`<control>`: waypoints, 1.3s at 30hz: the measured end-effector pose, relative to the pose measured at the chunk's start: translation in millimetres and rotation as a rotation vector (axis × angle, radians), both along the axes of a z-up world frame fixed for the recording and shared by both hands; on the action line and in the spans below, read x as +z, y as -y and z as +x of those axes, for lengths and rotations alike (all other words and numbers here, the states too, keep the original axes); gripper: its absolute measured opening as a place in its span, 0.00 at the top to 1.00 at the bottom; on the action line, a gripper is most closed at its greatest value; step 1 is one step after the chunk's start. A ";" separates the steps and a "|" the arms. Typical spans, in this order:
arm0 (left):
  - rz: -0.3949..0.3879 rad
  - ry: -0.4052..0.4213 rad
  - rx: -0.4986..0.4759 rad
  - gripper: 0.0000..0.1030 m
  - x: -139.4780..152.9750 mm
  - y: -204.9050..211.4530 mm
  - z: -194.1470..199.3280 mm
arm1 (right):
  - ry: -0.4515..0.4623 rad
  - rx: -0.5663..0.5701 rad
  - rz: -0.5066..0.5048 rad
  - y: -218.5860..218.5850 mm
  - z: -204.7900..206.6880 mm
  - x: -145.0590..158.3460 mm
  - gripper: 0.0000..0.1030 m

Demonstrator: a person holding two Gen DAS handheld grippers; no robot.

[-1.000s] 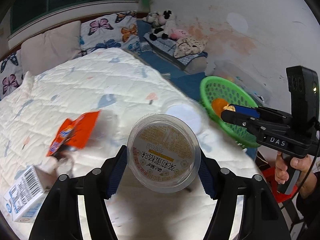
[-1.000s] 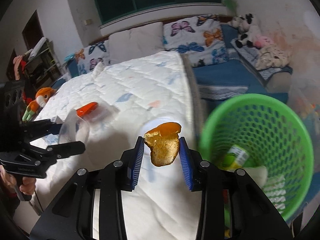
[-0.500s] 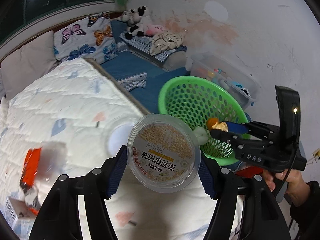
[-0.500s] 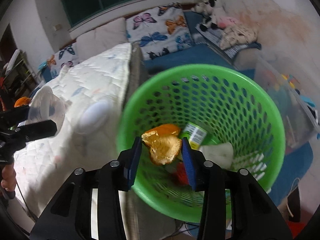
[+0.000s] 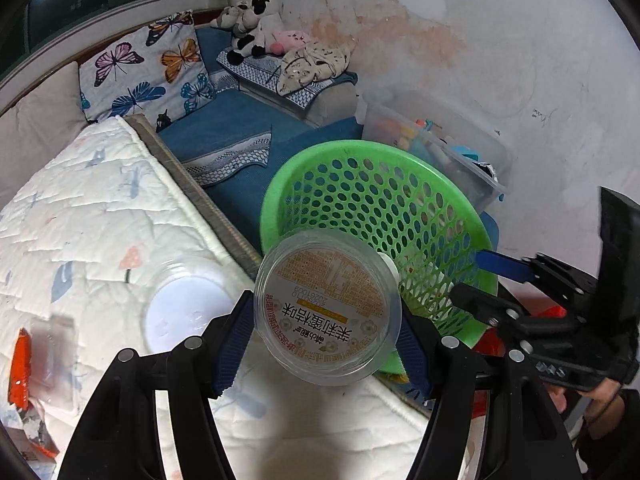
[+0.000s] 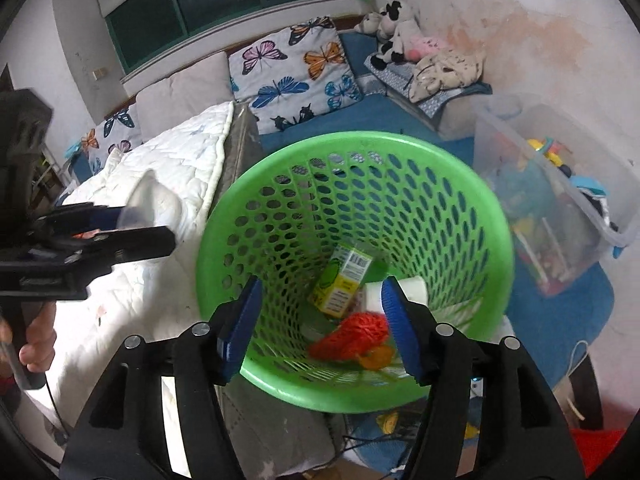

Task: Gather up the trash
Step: 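Carry the orange peel and round cup over the green basket and release both, then grasp the white milk carton with the left gripper while the right gripper grasps the orange wrapper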

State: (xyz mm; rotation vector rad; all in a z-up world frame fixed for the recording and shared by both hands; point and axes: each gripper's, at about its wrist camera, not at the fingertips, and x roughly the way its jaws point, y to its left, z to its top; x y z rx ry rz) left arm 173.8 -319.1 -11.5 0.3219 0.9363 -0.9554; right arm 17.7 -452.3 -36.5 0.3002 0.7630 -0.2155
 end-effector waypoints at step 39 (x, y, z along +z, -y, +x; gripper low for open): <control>0.064 0.088 0.310 0.24 4.1 -170.6 25.8 | 0.017 0.186 -0.027 -89.0 18.6 14.5 0.32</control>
